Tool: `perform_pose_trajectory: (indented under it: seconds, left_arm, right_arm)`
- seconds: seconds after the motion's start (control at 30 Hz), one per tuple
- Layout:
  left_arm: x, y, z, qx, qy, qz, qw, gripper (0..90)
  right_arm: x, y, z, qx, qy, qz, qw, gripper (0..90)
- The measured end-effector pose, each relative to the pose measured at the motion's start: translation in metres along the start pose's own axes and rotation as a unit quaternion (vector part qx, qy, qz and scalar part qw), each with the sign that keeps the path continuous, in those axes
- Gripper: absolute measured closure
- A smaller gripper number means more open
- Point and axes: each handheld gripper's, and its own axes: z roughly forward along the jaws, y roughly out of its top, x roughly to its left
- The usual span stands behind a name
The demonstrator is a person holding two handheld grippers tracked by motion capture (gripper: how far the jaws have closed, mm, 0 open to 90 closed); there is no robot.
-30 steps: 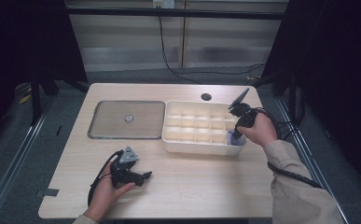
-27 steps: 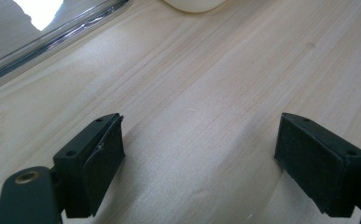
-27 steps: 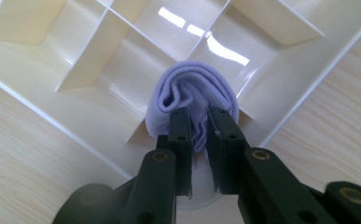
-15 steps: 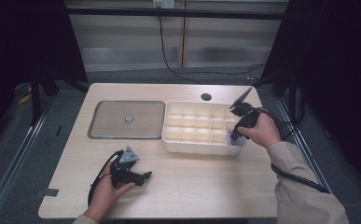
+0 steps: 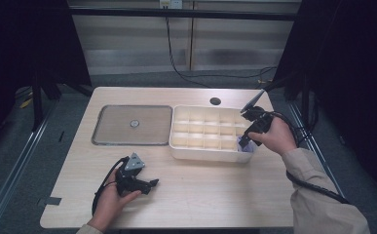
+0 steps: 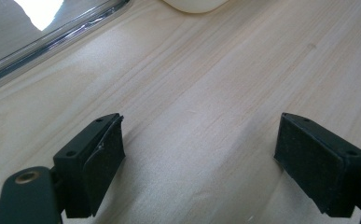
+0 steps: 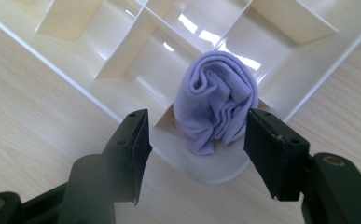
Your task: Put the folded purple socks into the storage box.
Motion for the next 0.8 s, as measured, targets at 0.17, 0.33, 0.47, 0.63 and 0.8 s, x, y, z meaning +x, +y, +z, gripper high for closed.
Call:
perform_pose_trajectory:
  seconds: [0.17, 0.33, 0.47, 0.63, 0.8]
  left_arm:
    - [0.000, 0.000, 0.000, 0.000, 0.000, 0.000, 1.0000, 14.9]
    - [0.000, 0.000, 0.000, 0.000, 0.000, 0.000, 1.0000, 14.9]
    - [0.000, 0.000, 0.001, 0.000, 0.000, -0.001, 1.0000, 14.9]
    - [0.000, 0.000, 0.001, 0.000, 0.000, -0.001, 1.0000, 14.9]
    - [0.000, 0.000, 0.000, -0.002, 0.001, -0.001, 1.0000, 14.9]
  right_arm:
    - [0.002, -0.004, -0.003, 0.001, -0.005, -0.001, 1.0000, 39.0]
    - [0.003, -0.006, -0.003, 0.002, -0.003, -0.005, 1.0000, 36.2]
    - [0.006, -0.008, -0.002, 0.003, 0.001, -0.008, 1.0000, 34.2]
    - [0.010, -0.008, -0.001, 0.005, 0.002, -0.014, 0.9999, 33.1]
    - [0.014, -0.008, -0.006, 0.001, 0.006, -0.024, 0.9997, 32.2]
